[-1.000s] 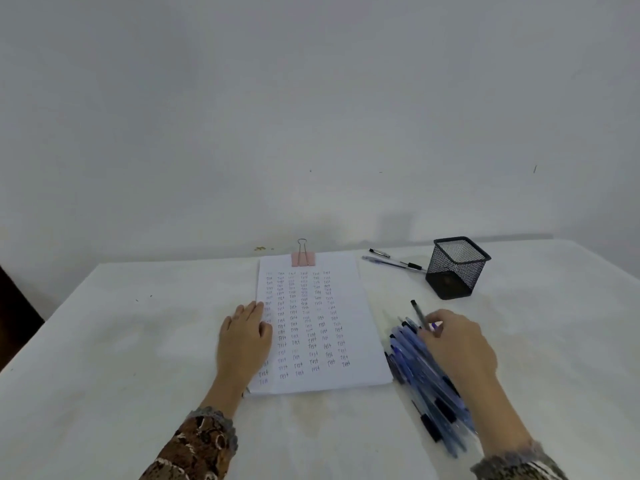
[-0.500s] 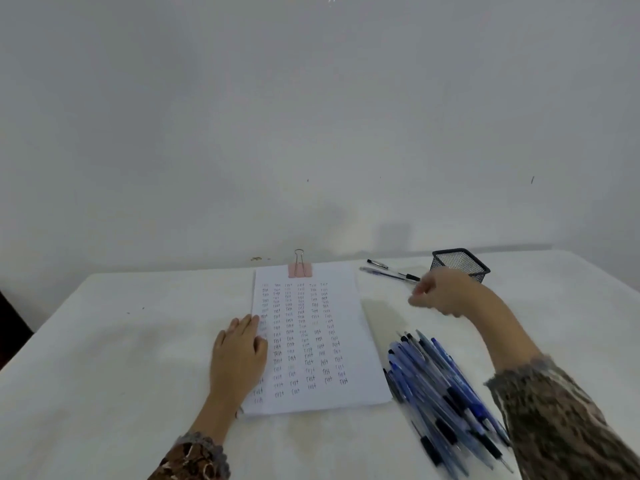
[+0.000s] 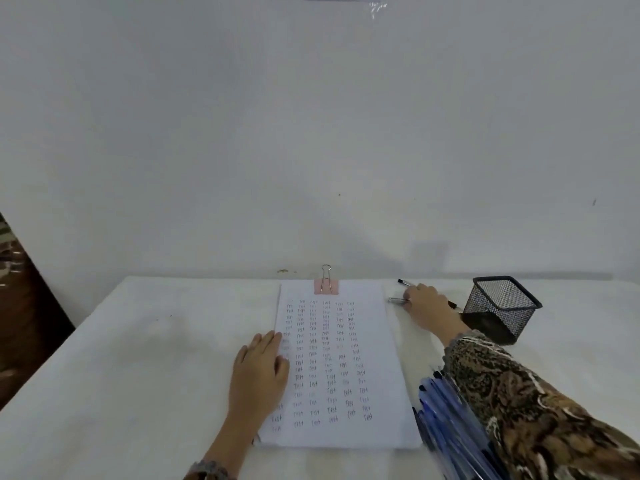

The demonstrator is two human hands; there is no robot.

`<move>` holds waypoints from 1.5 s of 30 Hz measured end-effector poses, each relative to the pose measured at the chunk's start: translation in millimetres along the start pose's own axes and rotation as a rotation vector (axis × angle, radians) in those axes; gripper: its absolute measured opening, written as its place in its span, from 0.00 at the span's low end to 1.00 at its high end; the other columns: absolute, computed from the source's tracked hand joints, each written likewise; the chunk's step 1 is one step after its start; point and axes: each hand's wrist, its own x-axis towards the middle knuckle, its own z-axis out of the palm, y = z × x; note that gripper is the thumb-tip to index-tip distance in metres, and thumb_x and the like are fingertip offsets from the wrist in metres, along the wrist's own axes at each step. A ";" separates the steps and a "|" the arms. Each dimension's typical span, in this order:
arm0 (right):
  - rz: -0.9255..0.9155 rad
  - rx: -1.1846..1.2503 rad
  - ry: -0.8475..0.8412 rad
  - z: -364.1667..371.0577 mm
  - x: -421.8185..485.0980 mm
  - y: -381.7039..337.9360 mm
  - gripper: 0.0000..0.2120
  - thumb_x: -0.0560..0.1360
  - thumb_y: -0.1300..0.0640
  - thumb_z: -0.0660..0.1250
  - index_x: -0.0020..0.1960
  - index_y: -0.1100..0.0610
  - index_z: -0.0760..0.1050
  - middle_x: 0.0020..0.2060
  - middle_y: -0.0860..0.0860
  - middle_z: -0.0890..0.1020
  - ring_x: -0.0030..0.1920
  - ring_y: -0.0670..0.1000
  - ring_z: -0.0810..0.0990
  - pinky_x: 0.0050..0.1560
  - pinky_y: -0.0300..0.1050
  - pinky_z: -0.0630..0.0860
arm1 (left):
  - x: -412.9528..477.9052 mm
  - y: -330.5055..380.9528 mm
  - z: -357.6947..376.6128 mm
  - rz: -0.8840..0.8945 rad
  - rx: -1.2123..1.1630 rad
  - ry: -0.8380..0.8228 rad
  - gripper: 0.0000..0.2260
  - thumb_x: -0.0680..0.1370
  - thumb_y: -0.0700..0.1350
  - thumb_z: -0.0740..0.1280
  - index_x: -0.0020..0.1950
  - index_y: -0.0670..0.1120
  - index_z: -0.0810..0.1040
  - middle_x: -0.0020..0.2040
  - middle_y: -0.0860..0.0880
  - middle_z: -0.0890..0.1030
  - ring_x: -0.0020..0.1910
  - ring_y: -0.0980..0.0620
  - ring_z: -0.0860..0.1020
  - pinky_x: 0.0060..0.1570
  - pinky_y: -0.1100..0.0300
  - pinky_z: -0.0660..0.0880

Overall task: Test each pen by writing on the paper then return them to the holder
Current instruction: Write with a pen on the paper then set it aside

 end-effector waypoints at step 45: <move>0.373 2.084 0.217 5.2 -115.2 -128.7 0.11 0.82 0.56 0.54 0.43 0.59 0.67 0.23 0.53 0.72 0.23 0.47 0.72 0.26 0.40 0.71 | -0.7 8.2 -6.5 0.304 -0.164 -0.047 0.10 0.81 0.53 0.54 0.48 0.53 0.72 0.37 0.61 0.73 0.38 0.59 0.72 0.36 0.70 0.65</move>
